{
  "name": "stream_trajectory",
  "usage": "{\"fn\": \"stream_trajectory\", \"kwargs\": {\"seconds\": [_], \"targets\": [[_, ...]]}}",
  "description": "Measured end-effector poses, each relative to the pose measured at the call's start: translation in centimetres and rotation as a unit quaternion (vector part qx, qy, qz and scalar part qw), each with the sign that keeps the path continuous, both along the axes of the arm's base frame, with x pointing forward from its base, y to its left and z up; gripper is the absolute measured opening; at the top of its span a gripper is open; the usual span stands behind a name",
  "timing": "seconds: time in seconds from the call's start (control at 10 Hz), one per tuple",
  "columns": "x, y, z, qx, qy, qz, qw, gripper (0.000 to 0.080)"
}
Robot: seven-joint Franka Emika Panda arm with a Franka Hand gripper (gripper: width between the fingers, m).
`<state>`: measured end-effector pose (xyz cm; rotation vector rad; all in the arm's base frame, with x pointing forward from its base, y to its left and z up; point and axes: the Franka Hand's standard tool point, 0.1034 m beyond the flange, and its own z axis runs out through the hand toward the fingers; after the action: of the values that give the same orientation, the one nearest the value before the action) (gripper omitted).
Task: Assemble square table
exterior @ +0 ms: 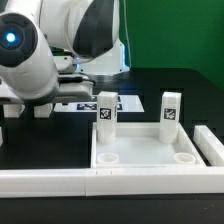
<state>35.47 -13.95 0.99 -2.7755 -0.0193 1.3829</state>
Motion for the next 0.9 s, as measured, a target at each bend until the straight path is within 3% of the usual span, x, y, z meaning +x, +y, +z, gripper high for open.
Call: {"fn": "stream_trajectory", "kwargs": {"seconds": [0.3, 0.4, 0.5, 0.6, 0.7, 0.9], "targets": [[-0.11, 0.04, -0.15, 0.000, -0.001, 0.001, 1.000, 0.0649], [-0.11, 0.04, -0.15, 0.000, -0.001, 0.001, 1.000, 0.0537], [-0.11, 0.04, -0.15, 0.000, -0.001, 0.001, 1.000, 0.0537], [-0.11, 0.04, -0.15, 0.000, -0.001, 0.001, 1.000, 0.0335], [-0.11, 0.05, -0.16, 0.000, -0.001, 0.001, 1.000, 0.0288], [-0.11, 0.05, -0.16, 0.000, -0.001, 0.001, 1.000, 0.0288]]}}
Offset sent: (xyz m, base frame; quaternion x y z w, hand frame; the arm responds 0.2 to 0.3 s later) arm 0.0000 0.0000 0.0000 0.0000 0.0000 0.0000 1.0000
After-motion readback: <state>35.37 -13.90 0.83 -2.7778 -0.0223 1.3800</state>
